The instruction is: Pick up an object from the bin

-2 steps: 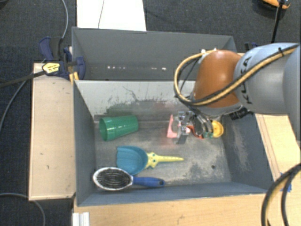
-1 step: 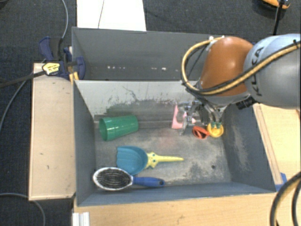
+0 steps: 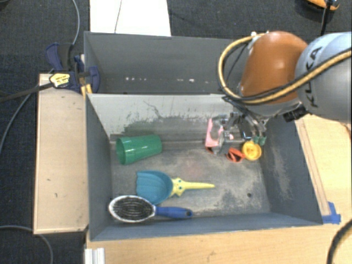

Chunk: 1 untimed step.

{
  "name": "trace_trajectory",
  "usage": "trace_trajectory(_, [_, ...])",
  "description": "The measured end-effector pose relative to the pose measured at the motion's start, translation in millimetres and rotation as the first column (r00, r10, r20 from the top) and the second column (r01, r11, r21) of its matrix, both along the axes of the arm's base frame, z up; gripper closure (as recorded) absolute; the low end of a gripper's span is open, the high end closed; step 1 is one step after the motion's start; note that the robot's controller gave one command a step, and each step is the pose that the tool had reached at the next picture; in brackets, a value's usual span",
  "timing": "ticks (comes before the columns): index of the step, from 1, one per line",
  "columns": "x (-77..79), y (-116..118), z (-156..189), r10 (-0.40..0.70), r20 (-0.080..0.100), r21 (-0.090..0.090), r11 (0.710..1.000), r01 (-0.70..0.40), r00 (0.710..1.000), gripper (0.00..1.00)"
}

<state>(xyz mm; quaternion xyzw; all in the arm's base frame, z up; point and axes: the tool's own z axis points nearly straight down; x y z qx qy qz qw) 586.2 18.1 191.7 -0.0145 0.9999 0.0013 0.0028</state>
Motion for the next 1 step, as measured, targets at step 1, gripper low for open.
trace_trajectory(1, [4.5, 4.7, 65.5, 0.011, 0.016, 0.000, 1.000, -0.011, 1.000, 1.00])
